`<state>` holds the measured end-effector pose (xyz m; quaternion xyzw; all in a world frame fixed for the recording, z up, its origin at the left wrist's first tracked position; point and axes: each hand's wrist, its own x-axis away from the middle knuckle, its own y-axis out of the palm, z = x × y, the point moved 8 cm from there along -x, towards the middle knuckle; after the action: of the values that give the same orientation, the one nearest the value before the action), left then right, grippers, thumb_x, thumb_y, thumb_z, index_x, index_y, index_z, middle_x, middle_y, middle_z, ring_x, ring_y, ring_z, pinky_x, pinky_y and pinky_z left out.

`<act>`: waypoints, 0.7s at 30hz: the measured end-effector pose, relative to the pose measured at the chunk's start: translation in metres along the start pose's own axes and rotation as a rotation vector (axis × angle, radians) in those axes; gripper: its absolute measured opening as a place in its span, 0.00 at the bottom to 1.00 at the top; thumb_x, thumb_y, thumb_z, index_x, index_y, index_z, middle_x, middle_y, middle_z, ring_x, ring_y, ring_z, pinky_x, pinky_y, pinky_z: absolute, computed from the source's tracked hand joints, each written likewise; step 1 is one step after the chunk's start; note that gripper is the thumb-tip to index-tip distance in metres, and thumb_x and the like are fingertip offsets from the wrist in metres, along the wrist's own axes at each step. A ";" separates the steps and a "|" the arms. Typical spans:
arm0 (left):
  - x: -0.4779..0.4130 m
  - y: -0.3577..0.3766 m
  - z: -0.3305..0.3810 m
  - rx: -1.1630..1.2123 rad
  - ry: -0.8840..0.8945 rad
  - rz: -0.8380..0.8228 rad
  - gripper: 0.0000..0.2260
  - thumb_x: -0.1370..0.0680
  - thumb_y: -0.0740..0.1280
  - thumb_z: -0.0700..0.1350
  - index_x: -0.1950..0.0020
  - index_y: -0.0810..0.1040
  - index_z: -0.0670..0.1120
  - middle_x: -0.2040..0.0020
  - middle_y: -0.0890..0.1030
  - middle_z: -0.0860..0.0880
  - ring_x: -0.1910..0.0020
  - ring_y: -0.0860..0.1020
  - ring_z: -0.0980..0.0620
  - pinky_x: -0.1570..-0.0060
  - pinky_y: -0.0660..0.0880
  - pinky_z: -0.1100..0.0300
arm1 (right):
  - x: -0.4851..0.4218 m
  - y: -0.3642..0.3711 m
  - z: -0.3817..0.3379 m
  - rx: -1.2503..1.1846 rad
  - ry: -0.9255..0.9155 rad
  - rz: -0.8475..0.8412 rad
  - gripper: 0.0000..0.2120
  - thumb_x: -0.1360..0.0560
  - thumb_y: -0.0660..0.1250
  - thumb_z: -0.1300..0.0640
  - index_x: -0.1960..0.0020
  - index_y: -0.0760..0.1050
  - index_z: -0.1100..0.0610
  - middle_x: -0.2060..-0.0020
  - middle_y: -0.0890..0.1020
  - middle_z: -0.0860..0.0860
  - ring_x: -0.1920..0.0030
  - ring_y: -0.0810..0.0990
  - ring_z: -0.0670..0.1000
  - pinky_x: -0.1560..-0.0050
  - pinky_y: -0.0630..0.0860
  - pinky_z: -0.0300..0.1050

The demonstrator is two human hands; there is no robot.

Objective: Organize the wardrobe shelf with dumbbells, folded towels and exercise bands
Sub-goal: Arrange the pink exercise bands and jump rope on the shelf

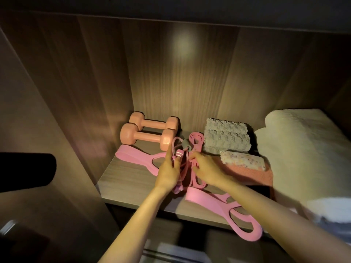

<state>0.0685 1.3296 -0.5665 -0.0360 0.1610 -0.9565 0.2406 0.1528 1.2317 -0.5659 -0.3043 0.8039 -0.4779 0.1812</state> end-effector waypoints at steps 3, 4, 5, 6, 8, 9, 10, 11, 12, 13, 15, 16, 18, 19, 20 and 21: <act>-0.001 -0.002 0.001 0.017 -0.047 -0.009 0.22 0.17 0.55 0.47 0.23 0.56 0.51 0.52 0.81 0.41 0.56 0.80 0.43 0.50 0.79 0.49 | 0.010 0.011 -0.008 0.172 -0.092 -0.119 0.24 0.20 0.59 0.60 0.26 0.59 0.52 0.29 0.67 0.54 0.31 0.67 0.55 0.34 0.68 0.51; 0.000 -0.001 0.002 0.018 -0.056 -0.022 0.21 0.17 0.55 0.47 0.23 0.56 0.52 0.49 0.81 0.41 0.55 0.80 0.44 0.49 0.78 0.48 | 0.012 0.011 -0.007 0.186 -0.078 -0.139 0.24 0.20 0.57 0.59 0.26 0.57 0.51 0.29 0.65 0.55 0.32 0.68 0.56 0.36 0.68 0.52; 0.001 -0.001 0.002 0.019 -0.064 -0.034 0.21 0.16 0.55 0.47 0.23 0.56 0.52 0.47 0.81 0.41 0.54 0.81 0.44 0.48 0.78 0.48 | 0.013 0.010 -0.005 0.187 -0.070 -0.153 0.24 0.20 0.56 0.58 0.26 0.56 0.49 0.31 0.66 0.56 0.34 0.69 0.57 0.39 0.69 0.52; 0.001 0.000 0.003 0.023 -0.072 -0.040 0.22 0.16 0.54 0.47 0.23 0.55 0.52 0.46 0.80 0.41 0.52 0.81 0.43 0.47 0.78 0.47 | 0.014 0.009 -0.005 0.186 -0.075 -0.166 0.23 0.20 0.55 0.59 0.28 0.56 0.49 0.34 0.68 0.56 0.36 0.70 0.57 0.42 0.69 0.52; 0.001 0.000 0.002 0.043 -0.091 -0.037 0.22 0.17 0.55 0.46 0.23 0.54 0.51 0.46 0.80 0.43 0.50 0.80 0.43 0.46 0.78 0.47 | 0.015 0.007 -0.007 0.206 -0.102 -0.186 0.19 0.21 0.56 0.59 0.31 0.57 0.51 0.40 0.72 0.57 0.37 0.68 0.56 0.45 0.68 0.51; 0.000 -0.001 0.002 0.057 -0.099 -0.031 0.22 0.17 0.55 0.46 0.23 0.55 0.51 0.47 0.80 0.45 0.52 0.80 0.45 0.47 0.78 0.49 | 0.015 0.005 -0.008 0.219 -0.112 -0.190 0.17 0.21 0.56 0.58 0.33 0.58 0.52 0.42 0.74 0.57 0.37 0.67 0.55 0.47 0.68 0.51; 0.000 -0.002 0.002 0.073 -0.096 -0.025 0.22 0.17 0.55 0.46 0.23 0.56 0.51 0.48 0.79 0.48 0.55 0.79 0.49 0.49 0.79 0.53 | 0.015 0.003 -0.009 0.228 -0.116 -0.191 0.15 0.21 0.56 0.58 0.35 0.59 0.54 0.44 0.74 0.58 0.38 0.66 0.55 0.48 0.67 0.51; 0.000 -0.004 0.004 0.090 -0.087 -0.016 0.21 0.17 0.56 0.45 0.24 0.57 0.51 0.46 0.78 0.50 0.56 0.78 0.53 0.51 0.79 0.58 | 0.015 0.001 -0.010 0.236 -0.117 -0.193 0.14 0.21 0.56 0.57 0.36 0.59 0.54 0.46 0.75 0.58 0.38 0.66 0.55 0.49 0.67 0.51; -0.001 -0.005 0.005 0.104 -0.073 -0.005 0.21 0.17 0.56 0.44 0.24 0.58 0.51 0.45 0.77 0.51 0.56 0.77 0.57 0.52 0.77 0.62 | 0.016 -0.001 -0.011 0.244 -0.119 -0.197 0.12 0.21 0.56 0.57 0.38 0.60 0.55 0.46 0.75 0.58 0.38 0.67 0.55 0.49 0.67 0.51; -0.002 -0.007 0.006 0.114 -0.064 0.001 0.21 0.17 0.56 0.44 0.24 0.59 0.50 0.44 0.77 0.51 0.55 0.76 0.58 0.51 0.76 0.62 | 0.016 -0.003 -0.014 0.251 -0.126 -0.191 0.12 0.21 0.56 0.58 0.38 0.61 0.55 0.46 0.75 0.58 0.39 0.67 0.56 0.48 0.67 0.52; -0.005 -0.008 0.006 0.114 -0.071 -0.003 0.21 0.17 0.56 0.43 0.24 0.59 0.50 0.43 0.77 0.48 0.53 0.76 0.55 0.47 0.76 0.58 | 0.017 -0.007 -0.017 0.258 -0.129 -0.149 0.11 0.21 0.56 0.60 0.39 0.62 0.55 0.45 0.74 0.60 0.41 0.70 0.58 0.48 0.67 0.52; -0.006 -0.007 0.006 0.111 -0.076 -0.003 0.21 0.17 0.57 0.43 0.24 0.59 0.50 0.42 0.77 0.48 0.52 0.76 0.54 0.46 0.76 0.57 | 0.017 -0.010 -0.017 0.259 -0.123 -0.119 0.12 0.22 0.56 0.61 0.39 0.63 0.56 0.44 0.74 0.60 0.43 0.72 0.59 0.49 0.67 0.51; -0.007 -0.006 0.005 0.090 -0.082 0.015 0.21 0.17 0.57 0.44 0.24 0.58 0.51 0.41 0.78 0.46 0.50 0.78 0.50 0.44 0.77 0.52 | 0.016 -0.011 -0.015 0.229 -0.105 -0.081 0.12 0.21 0.56 0.63 0.39 0.63 0.56 0.45 0.76 0.60 0.47 0.75 0.59 0.52 0.68 0.48; -0.008 -0.004 0.005 0.067 -0.079 0.018 0.22 0.17 0.57 0.44 0.23 0.58 0.51 0.39 0.77 0.45 0.46 0.78 0.47 0.41 0.75 0.49 | 0.013 -0.009 -0.011 0.161 -0.083 -0.079 0.13 0.21 0.56 0.63 0.38 0.63 0.56 0.44 0.78 0.59 0.48 0.77 0.58 0.53 0.71 0.48; -0.008 -0.001 0.006 0.035 -0.069 0.002 0.22 0.17 0.56 0.44 0.23 0.57 0.50 0.37 0.76 0.42 0.41 0.77 0.43 0.39 0.73 0.47 | 0.010 -0.008 -0.006 0.039 -0.041 -0.086 0.14 0.21 0.56 0.63 0.36 0.63 0.56 0.43 0.78 0.58 0.49 0.78 0.56 0.51 0.74 0.49; -0.009 0.004 0.006 -0.004 -0.058 -0.030 0.22 0.17 0.56 0.44 0.23 0.57 0.49 0.36 0.76 0.40 0.38 0.75 0.40 0.38 0.72 0.46 | 0.006 -0.005 0.000 -0.111 0.016 -0.100 0.15 0.20 0.55 0.63 0.34 0.62 0.56 0.41 0.78 0.57 0.50 0.79 0.54 0.51 0.76 0.49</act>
<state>0.0792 1.3293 -0.5621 -0.0664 0.1554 -0.9583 0.2306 0.1500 1.2255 -0.5616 -0.3498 0.8144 -0.4434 0.1338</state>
